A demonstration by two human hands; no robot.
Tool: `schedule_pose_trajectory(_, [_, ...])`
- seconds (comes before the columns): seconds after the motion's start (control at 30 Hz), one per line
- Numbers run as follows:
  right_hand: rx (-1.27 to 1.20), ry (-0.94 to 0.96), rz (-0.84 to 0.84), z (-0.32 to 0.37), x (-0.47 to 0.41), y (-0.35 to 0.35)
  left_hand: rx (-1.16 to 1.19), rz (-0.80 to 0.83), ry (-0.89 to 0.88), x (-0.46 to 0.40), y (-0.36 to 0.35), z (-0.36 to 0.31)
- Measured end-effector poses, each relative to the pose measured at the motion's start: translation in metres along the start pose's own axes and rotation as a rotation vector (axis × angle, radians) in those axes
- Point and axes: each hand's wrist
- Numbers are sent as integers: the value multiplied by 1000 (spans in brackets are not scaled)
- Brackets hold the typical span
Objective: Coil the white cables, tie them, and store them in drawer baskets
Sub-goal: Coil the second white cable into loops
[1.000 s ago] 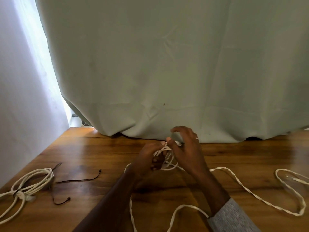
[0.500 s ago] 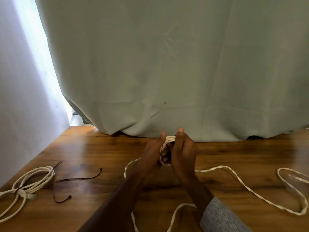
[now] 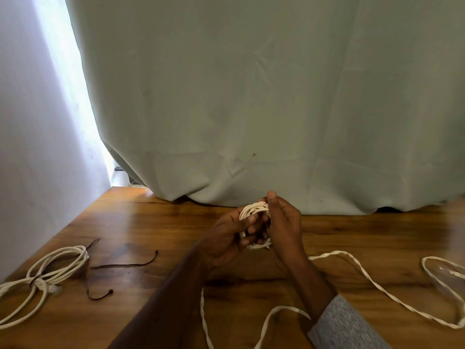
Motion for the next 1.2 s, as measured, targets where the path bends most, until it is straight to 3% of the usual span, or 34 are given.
schedule_pose_trajectory(0.1, [-95, -273, 133, 10, -1, 4, -33, -55, 7, -2, -3, -3])
schedule_pose_trajectory(0.17, [-42, -390, 106, 10, -7, 6, -79, -120, 31, -4, -3, 0])
schedule_pose_trajectory(0.3, [321, -296, -34, 7, -11, 6, -269, -193, 65, -10, -6, 12])
schedule_pose_trajectory(0.4, [274, -340, -135, 8, -7, 4, -434, -221, 54, -9, -8, 16])
schedule_pose_trajectory(0.57, [7, -544, -58, 1, -2, 1, -590, -242, 5, -7, -6, 18])
schedule_pose_trajectory(0.73, [93, -272, -269, 13, 4, -6, -446, -207, 35, -4, -21, 6])
schedule_pose_trajectory(0.93, [119, -148, -318, 13, 12, -18, -172, -173, -111, 16, -23, 2])
schedule_pose_trajectory(1.07, [107, -161, -292, 7, 20, -33, -271, -398, -171, 31, -34, 1])
schedule_pose_trajectory(1.2, [205, -100, -203, 3, 38, -49, -238, -830, -49, 41, -39, -2])
Point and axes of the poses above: each hand's wrist, its own x-axis away from the middle knuckle, its own y-axis out of the back of the hand, z = x × y, and after that the axes turned 11 degrees about -y, right-handed
